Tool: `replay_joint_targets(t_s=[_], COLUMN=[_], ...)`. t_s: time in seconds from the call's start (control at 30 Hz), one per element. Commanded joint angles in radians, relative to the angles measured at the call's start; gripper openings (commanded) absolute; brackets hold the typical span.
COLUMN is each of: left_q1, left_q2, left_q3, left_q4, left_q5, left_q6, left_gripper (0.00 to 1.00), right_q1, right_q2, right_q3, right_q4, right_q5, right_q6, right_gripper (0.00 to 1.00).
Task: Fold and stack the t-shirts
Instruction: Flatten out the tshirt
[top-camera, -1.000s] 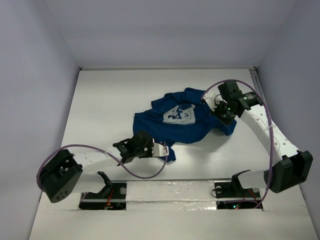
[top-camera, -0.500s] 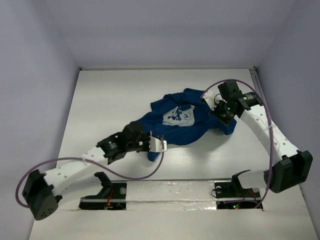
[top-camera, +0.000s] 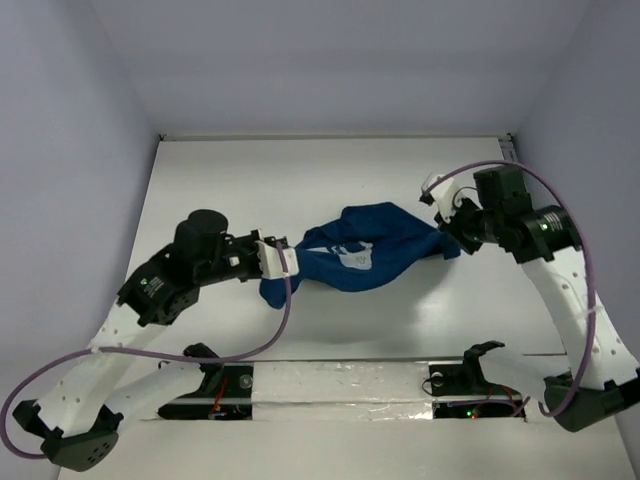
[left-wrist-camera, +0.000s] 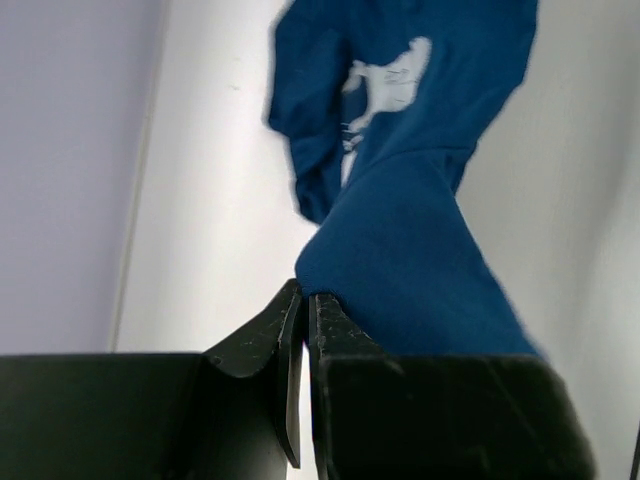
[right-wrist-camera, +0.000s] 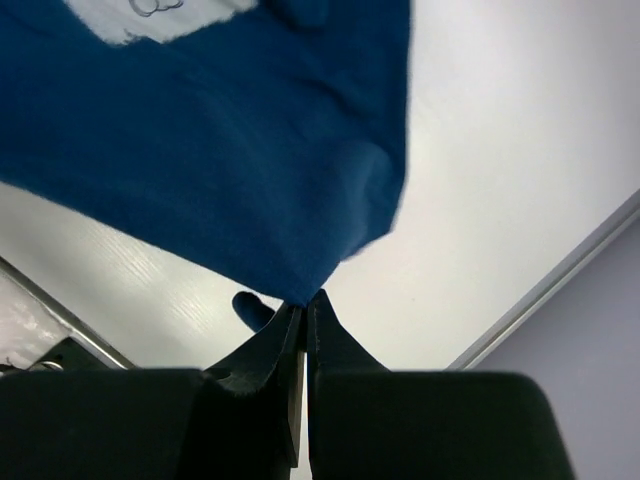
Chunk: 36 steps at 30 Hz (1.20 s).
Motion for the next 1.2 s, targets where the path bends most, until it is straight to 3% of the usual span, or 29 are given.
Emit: replay_joint_targets(t_s=[0.0, 0.2, 0.33, 0.5, 0.73, 0.87, 1.0, 1.07, 1.17], left_q1=[0.032, 0.069, 0.088, 0.089, 0.089, 0.168, 0.297, 0.34, 0.383], left_q2=[-0.049, -0.071, -0.06, -0.002, 0.065, 0.179, 0.439, 0.545, 0.764], left_q3=[0.14, 0.279, 0.379, 0.5, 0.303, 0.232, 0.331, 0.387, 0.584], left_q4=[-0.06, -0.018, 0.078, 0.114, 0.319, 0.457, 0.615, 0.69, 0.726], left_q5=[0.011, -0.035, -0.091, -0.125, -0.289, -0.283, -0.243, -0.289, -0.38], left_q6=[0.036, 0.026, -0.048, -0.071, 0.056, 0.09, 0.026, 0.001, -0.013], left_gripper=[0.0, 0.0, 0.0, 0.0, 0.0, 0.0, 0.0, 0.0, 0.0], right_q1=[-0.005, -0.005, -0.005, -0.005, -0.005, -0.005, -0.005, -0.014, -0.032], right_q2=[-0.085, -0.214, -0.302, -0.282, -0.031, 0.179, 0.42, 0.557, 0.727], right_q3=[0.077, 0.171, 0.183, 0.247, 0.267, 0.349, 0.555, 0.72, 0.981], right_q4=[-0.057, -0.054, 0.069, 0.118, 0.201, 0.281, 0.298, 0.293, 0.259], right_q5=[-0.069, -0.124, -0.136, -0.173, -0.073, -0.015, 0.084, 0.118, 0.186], right_q6=[-0.069, -0.063, -0.019, 0.006, -0.035, -0.009, 0.073, 0.099, 0.136], right_gripper=[0.0, 0.0, 0.0, 0.0, 0.0, 0.0, 0.0, 0.0, 0.0])
